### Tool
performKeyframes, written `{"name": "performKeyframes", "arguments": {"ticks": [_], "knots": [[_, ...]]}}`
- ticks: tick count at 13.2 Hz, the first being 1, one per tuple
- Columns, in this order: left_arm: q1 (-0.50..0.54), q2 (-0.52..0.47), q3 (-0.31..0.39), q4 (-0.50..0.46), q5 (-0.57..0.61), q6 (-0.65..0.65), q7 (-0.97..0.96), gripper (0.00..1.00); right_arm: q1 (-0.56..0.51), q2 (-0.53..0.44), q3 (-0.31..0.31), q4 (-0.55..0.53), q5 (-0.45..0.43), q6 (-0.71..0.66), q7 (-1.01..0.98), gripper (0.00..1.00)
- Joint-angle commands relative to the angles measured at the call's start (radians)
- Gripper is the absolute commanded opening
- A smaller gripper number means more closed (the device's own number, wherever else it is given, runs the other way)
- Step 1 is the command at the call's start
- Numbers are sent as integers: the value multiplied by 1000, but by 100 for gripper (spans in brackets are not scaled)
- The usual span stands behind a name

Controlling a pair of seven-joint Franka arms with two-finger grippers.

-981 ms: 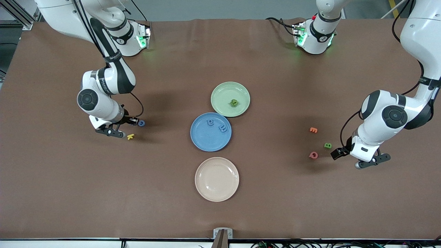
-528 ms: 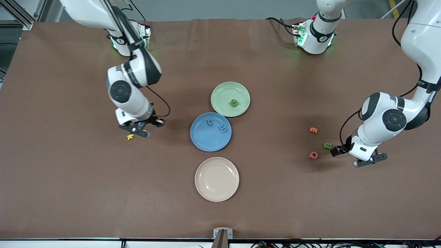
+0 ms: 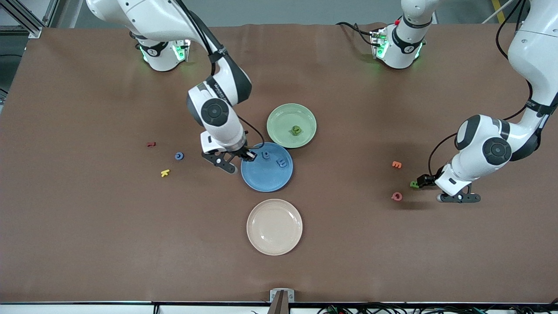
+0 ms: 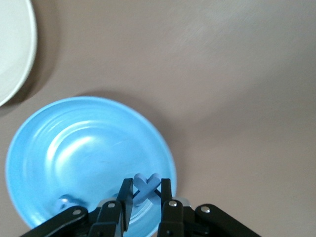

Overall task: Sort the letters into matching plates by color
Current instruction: 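Grasp the green B with the left gripper while the right gripper drops x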

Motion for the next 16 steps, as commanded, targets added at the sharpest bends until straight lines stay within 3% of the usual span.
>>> {"name": "performKeyframes", "arguments": {"ticks": [1,5,16], "knots": [[-4,-5,-11,-12,17,-1,42,81,41,106,-12,124,12,-16,86,1],[-13,12,-13,-12,15,2,86,74,52,182,-12,216,11,-13,128,1],[-51,37,-11,-8,17,11,88,64,56,256,-12,289,7,-7,149,2]]}}
